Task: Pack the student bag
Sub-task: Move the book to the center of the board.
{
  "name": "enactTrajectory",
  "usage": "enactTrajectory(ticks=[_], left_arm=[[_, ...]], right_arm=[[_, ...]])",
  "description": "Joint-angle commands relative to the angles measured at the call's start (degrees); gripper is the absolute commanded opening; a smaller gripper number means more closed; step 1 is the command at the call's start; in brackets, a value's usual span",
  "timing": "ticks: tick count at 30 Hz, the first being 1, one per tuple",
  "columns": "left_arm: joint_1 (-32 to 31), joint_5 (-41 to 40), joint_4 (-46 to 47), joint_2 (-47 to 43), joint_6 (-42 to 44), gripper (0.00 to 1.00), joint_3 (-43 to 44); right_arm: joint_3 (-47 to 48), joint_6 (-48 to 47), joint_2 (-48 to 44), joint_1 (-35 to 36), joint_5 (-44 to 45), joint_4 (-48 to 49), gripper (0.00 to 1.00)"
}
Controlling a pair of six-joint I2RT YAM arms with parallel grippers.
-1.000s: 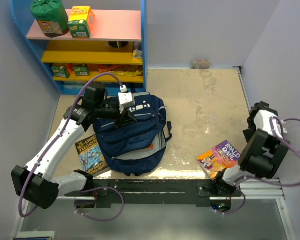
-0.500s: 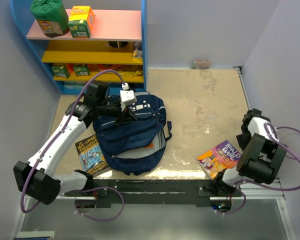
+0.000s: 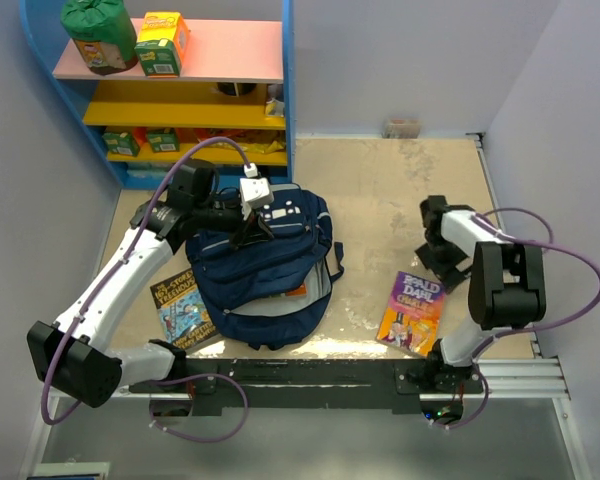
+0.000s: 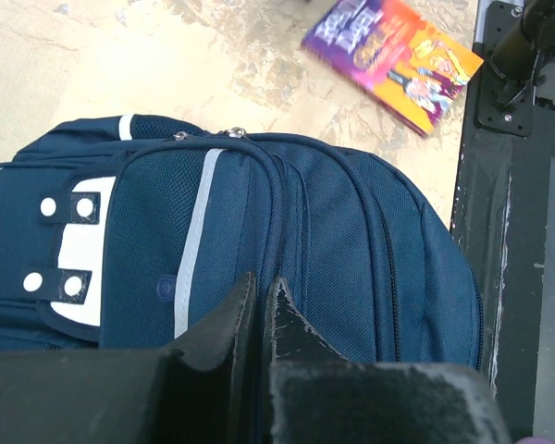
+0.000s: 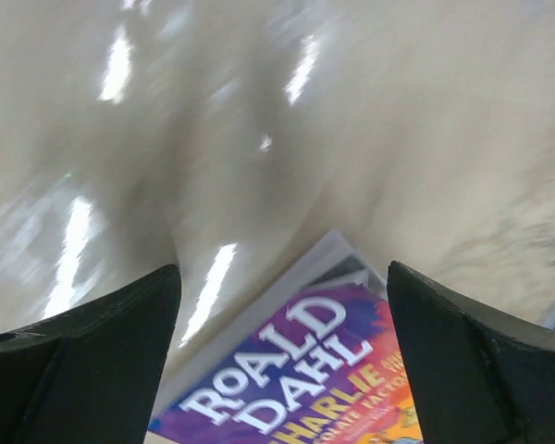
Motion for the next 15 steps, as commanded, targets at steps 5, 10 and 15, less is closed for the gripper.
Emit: enactTrajectory(ticks=[5, 10, 15], left_arm=[[0.9, -1.6, 5.5, -1.3, 0.3, 0.0, 3.5], [0.9, -1.8, 5.5, -2.0, 0.6, 0.0, 2.8], [0.9, -2.1, 6.0, -2.4, 0.1, 0.0, 1.6]], right_arm=[[1.3, 5.2, 2.0, 15.4, -12.4, 7.8, 0.96], [4.0, 1.5, 0.6, 17.0, -11.9, 10.1, 0.99], [7.2, -6.0, -5.5, 16.4, -3.4, 7.8, 0.99]])
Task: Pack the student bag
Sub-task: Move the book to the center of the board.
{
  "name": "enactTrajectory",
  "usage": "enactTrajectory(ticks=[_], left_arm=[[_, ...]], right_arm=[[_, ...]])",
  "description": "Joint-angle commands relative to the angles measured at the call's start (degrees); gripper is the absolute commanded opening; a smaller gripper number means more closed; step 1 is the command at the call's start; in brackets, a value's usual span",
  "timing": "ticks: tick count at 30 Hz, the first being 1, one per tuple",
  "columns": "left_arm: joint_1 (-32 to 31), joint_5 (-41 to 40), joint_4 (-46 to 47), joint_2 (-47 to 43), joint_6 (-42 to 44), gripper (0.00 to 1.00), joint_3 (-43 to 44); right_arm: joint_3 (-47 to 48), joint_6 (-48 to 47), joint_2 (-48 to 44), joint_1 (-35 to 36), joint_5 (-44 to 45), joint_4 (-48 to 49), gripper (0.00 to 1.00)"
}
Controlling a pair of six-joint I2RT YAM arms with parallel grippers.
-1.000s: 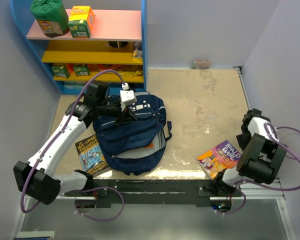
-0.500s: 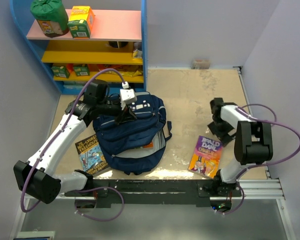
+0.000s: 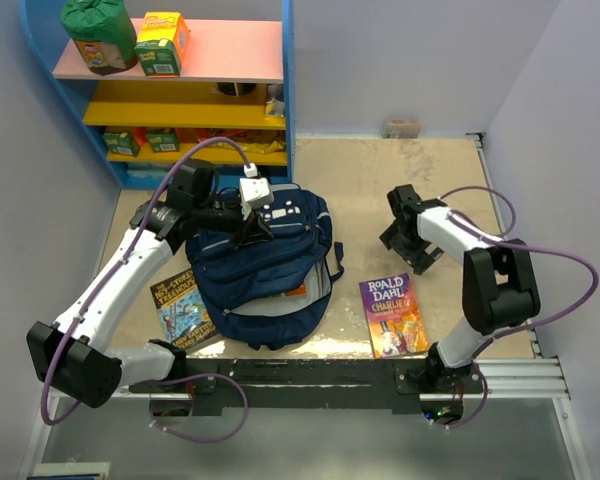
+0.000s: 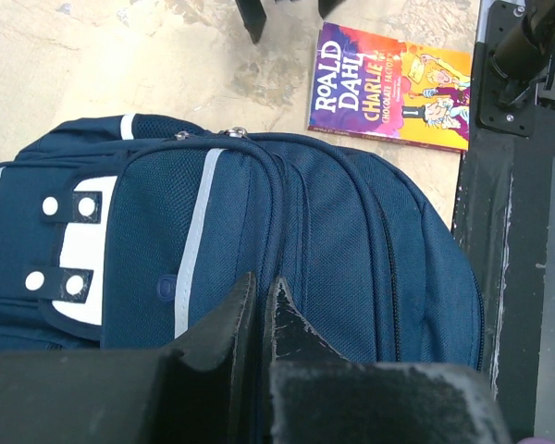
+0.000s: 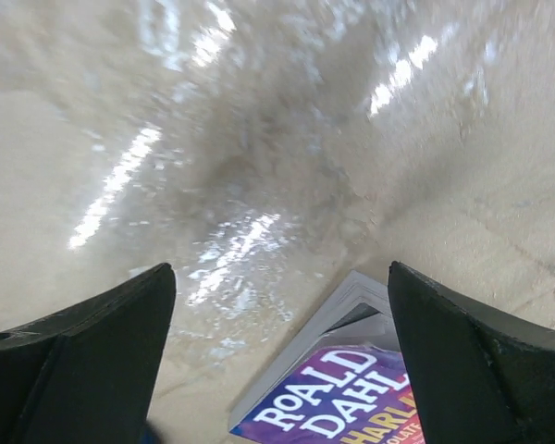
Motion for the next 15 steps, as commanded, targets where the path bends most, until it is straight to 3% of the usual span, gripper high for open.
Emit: enactTrajectory(ticks=[1, 4, 5, 11, 15], left_arm=[[0.9, -1.9, 6.2, -2.5, 0.2, 0.0, 1.5], [0.9, -2.2, 6.6, -2.5, -0.1, 0.0, 1.4], [0.9, -2.2, 6.7, -2.5, -0.2, 0.0, 1.6], [0.9, -2.1, 6.6, -2.1, -0.5, 0.0, 2.6], [0.9, -2.0, 6.3, -2.1, -0.7, 0.0, 3.1]], right_arm=[[2.4, -6.3, -7.9, -0.8, 6.9, -0.7, 0.99], [-3.0, -11.2, -15.4, -2.1, 5.1, 2.8, 0.99], [-6.0, -12.4, -16.9, -2.8, 0.7, 3.7, 0.99], [-13.4, -11.9, -17.6, -3.4, 0.3, 0.0, 0.99], [-18.2, -12.1, -19.2, -2.9, -5.1, 3.5, 0.99]])
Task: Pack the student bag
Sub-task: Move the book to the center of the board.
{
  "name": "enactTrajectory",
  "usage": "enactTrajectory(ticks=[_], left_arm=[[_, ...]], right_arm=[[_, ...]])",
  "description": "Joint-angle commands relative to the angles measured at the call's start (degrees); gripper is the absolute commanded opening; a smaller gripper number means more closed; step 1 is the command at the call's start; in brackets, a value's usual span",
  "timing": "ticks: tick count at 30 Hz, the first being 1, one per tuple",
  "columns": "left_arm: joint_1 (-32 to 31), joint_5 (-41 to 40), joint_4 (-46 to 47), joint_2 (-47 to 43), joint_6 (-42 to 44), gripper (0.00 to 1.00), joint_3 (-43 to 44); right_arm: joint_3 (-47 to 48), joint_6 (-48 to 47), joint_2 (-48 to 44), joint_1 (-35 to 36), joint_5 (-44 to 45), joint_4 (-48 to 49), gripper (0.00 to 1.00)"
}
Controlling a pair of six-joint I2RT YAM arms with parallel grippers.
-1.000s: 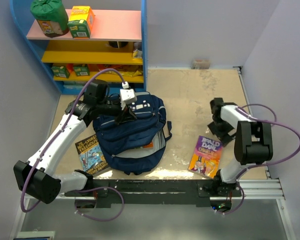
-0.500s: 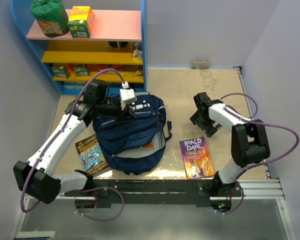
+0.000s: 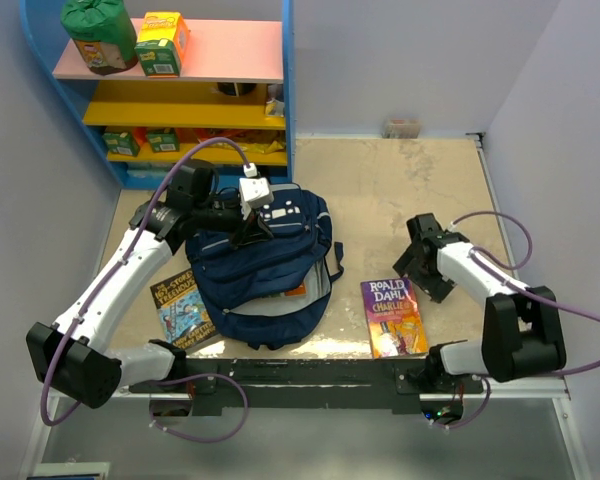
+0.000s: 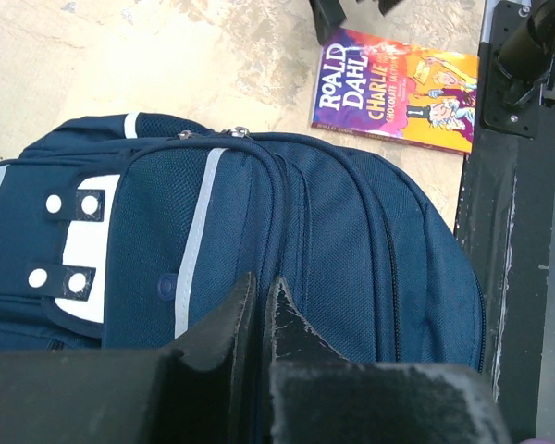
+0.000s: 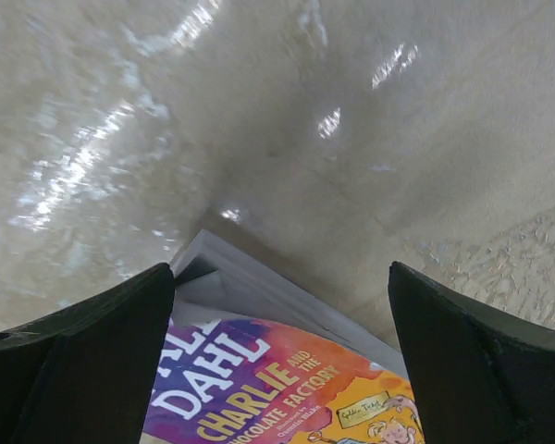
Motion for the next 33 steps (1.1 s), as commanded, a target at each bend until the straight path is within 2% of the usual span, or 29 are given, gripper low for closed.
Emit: enactTrajectory(ticks=[1, 4, 12, 19, 24, 27, 33], left_arm=[[0.9, -1.5, 6.2, -1.9, -0.6, 0.0, 3.2], [0.9, -1.8, 5.8, -1.9, -0.4, 0.0, 3.2], [0.9, -1.6, 6.9, -1.5, -1.8, 0.0, 2.6], [0.9, -1.6, 6.7, -2.2, -2.0, 0.0, 2.1], [0.9, -1.4, 6.7, -2.3, -2.4, 0.0, 2.0], [0.8, -1.5, 6.7, -2.3, -2.3, 0.0, 1.8], [0.8, -1.3, 7.5, -2.1, -3.1, 0.0, 1.6]], right_arm=[[-4.9, -0.4, -2.3, 0.7, -5.6, 2.3, 0.98], [-7.3, 0.3, -5.8, 1.2, -8.5, 2.9, 0.99], [-8.6, 4.9, -19.4, 1.2, -7.3, -0.1, 0.99], [-13.9, 6.4, -22.9, 1.1, -10.2, -0.2, 0.99], [-9.7, 9.3, -23.0, 1.2, -3.0, -3.5, 0.99], [-0.5, 6.7, -22.9, 1.2, 2.3, -7.3, 0.99], [2.0, 5.7, -21.9, 1.1, 3.0, -11.7, 0.99]])
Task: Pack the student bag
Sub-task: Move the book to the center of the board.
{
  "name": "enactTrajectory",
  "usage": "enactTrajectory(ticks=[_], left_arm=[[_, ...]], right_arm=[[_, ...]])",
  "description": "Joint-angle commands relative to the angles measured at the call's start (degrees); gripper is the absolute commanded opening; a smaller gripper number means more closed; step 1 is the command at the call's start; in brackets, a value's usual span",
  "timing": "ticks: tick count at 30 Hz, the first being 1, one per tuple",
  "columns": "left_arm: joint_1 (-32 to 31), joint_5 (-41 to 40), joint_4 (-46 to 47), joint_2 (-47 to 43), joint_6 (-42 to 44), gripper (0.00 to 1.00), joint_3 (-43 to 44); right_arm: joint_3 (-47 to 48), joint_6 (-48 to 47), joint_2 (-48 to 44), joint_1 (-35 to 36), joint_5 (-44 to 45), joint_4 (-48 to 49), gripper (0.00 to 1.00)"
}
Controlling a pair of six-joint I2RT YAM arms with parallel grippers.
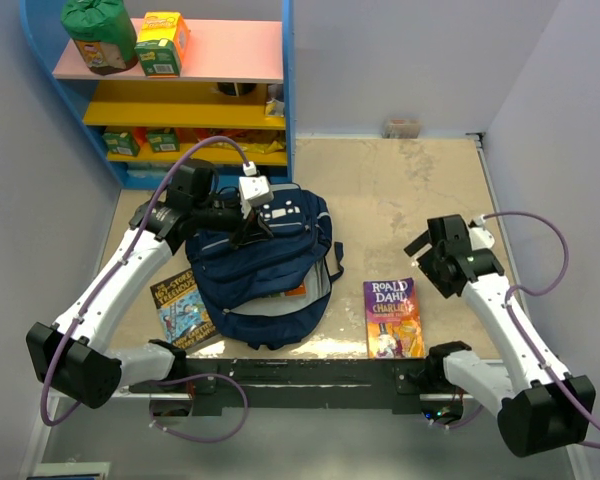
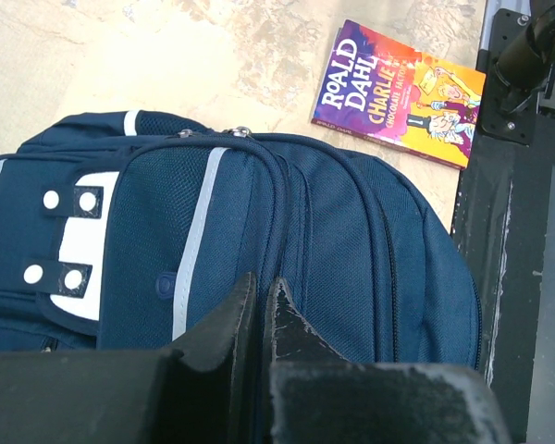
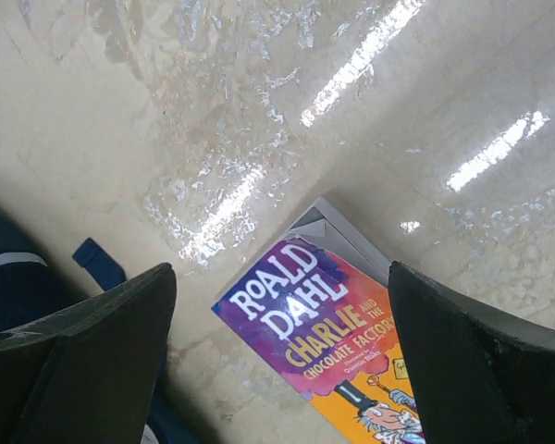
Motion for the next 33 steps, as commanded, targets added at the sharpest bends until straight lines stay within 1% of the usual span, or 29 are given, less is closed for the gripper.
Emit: enactTrajectory(ticks=[1, 5, 7, 10, 13, 16, 19, 23, 27, 29, 33], left_arm=[[0.8, -1.0, 7.2, -2.1, -1.5, 0.0, 1.5], [0.9, -1.3, 7.1, -1.8, -1.2, 0.0, 1.7], [0.9, -1.2, 7.2, -1.6, -1.2, 0.0, 2.0], [0.9, -0.9, 7.1, -1.4, -1.4, 0.0, 2.5], [0.9, -1.2, 7.0, -1.8, -1.0, 0.0, 2.4], [0.8, -1.4, 7.0, -1.8, -0.3, 0.0, 2.4], [0.9, -1.4, 7.0, -1.4, -0.2, 0.0, 2.6], [0.9, -1.2, 6.2, -1.1, 0.7, 0.0, 3.4], [0.9, -1.4, 5.3, -1.6, 1.9, 0.0, 3.6], [0.9, -1.3, 5.1, -2.0, 2.2, 0.0, 3.3], [0.9, -1.4, 5.2, -2.6, 2.6, 0.0, 2.3]], right_arm=[[1.4, -1.1, 0.5, 0.2, 3.5, -6.9, 0.99], [-1.0, -4.0, 2.2, 0.3, 0.6, -7.5, 0.98], [-0.2, -3.8, 4.6, 0.6, 0.5, -8.3, 0.99], [0.4, -5.8, 8.9, 0.7, 0.2, -8.0, 0.99], [0.0, -6.6, 11.1, 1.6, -1.0, -7.1, 0.99], [-1.7, -5.6, 12.5, 6.1, -2.8, -5.4, 0.98], [-0.7, -2.8, 14.7, 10.9, -2.5, -5.3, 0.98], [0.2, -0.2, 20.8, 15.5, -2.1, -5.3, 0.99], [0.6, 1.9, 23.5, 18.9, -1.6, -5.8, 0.99], [0.1, 2.4, 23.9, 20.8, -2.5, -5.3, 0.99], [-3.8, 6.6, 27.1, 25.6, -6.4, -2.4, 0.99]])
